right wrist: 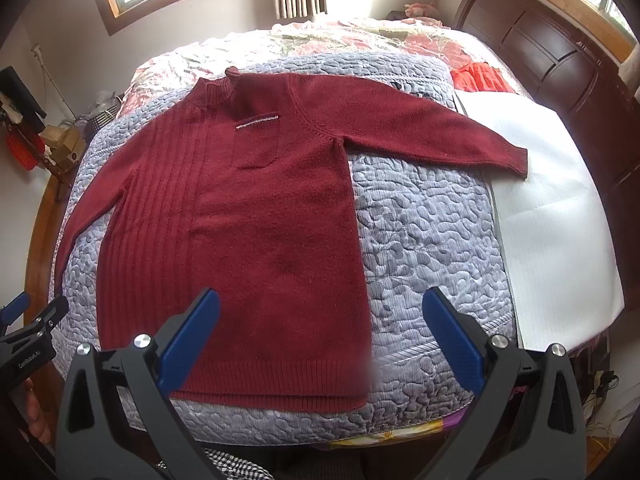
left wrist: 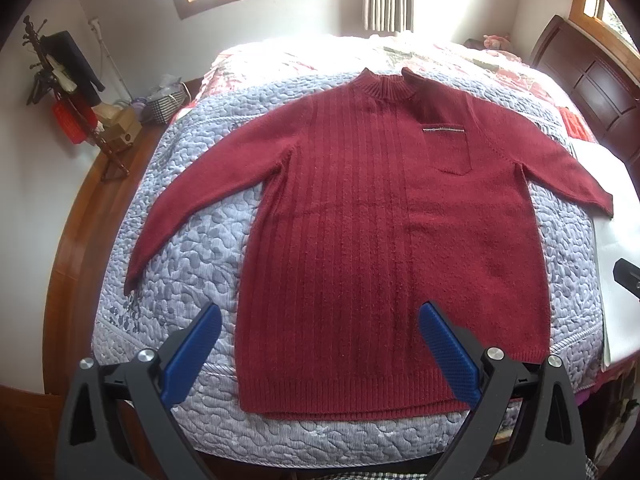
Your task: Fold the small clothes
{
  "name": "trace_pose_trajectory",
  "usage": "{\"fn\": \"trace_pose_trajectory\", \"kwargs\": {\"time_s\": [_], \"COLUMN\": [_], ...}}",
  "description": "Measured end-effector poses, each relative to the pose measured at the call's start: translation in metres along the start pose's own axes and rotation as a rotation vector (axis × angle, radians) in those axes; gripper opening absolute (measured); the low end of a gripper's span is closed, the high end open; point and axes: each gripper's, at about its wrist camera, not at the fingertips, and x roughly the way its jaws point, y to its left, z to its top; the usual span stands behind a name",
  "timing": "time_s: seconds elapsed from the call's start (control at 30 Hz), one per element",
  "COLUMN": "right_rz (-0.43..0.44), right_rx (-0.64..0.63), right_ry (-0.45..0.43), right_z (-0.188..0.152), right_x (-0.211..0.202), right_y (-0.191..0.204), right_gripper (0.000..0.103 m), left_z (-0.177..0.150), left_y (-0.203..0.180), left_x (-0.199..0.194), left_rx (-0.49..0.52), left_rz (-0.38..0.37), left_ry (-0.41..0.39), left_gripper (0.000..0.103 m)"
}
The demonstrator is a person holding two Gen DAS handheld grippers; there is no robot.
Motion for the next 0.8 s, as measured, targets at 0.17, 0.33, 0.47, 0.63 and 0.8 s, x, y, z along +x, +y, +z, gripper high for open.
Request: {"fn": "trace_pose_trajectory", "kwargs": {"time_s": [0.17,0.33,0.47,0.63,0.8], "right_rz": [0.000,-0.002,0.002,0.002,0.002], "right_rx": [0.003,0.006,0.008,0.008,0.008], "right_ry": [-0.003,-0.004,-0.004,-0.003,-0.004], "right_z": [-0.0006,0.0001,0.0013,0.0016,0.0015], "right_x": [0.0004,0.0009,0.0005,0.0004,0.0005], "right_y": [-0.0002,-0.0013,-0.0028,-0.0033,-0.0034], "right_gripper": [0.100,0.100,0.100,0.100,0.100], "left_z": [0.0000,0.0003,0.0014,0.0031,0.0034], "left_y": [-0.0009,-0.0013,-0.0027,-0.0030,-0.0027], "left_x": [-0.0002,-0.0001,-0.0004,-0.0001,0.0001], "left_rx": [0.001,0.003,0.004,0.004,0.005], "left_rz": [0.001,0.003,0.005,0.006,0.005], "left_ry": [0.000,0.000,0.000,0.000,0.001], "left_gripper": [0.099,0.099,0.099,0.099,0.099]}}
